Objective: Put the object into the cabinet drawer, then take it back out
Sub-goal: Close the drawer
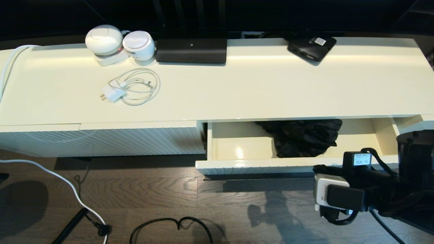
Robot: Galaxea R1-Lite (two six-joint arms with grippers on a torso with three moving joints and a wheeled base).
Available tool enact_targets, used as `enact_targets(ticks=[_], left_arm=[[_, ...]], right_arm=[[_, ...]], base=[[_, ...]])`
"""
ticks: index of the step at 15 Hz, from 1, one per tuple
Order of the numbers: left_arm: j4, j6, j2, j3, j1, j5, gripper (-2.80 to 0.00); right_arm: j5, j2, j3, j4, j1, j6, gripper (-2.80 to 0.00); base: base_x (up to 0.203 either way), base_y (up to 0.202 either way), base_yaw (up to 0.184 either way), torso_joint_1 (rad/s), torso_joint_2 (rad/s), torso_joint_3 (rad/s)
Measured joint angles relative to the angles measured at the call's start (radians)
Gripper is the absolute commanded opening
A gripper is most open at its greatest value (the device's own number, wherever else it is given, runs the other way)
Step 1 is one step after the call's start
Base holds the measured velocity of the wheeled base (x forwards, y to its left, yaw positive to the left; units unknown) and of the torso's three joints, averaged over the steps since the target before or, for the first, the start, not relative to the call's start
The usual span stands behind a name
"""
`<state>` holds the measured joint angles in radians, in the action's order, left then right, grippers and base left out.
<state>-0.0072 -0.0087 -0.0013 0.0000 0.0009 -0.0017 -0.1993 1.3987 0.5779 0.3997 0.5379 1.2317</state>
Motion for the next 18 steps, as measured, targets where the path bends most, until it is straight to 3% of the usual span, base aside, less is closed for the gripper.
enact_targets(ticks=[8,13,18], left_arm=[[0.0,0.0,0.0,0.0,0.0,0.0,-2.8],[0.0,0.001,0.0,0.0,0.001,0.0,-2.8],[0.0,0.001,0.0,0.0,0.0,0.0,-2.8]], right_arm=[[0.018,-0.046,-0.061,-0.1,0.002,-0.002,-2.8],[0.011,0.004,-0.099,0.086,0.0,-0.003,-2.8],[0.007,0.048,-0.123,0.169,-0.003,-0.002,-2.8]], base=[[0.0,0.0,0.0,0.0,0.0,0.0],[0.0,0.0,0.0,0.0,0.0,0.0],[0.0,0.0,0.0,0.0,0.0,0.0]])
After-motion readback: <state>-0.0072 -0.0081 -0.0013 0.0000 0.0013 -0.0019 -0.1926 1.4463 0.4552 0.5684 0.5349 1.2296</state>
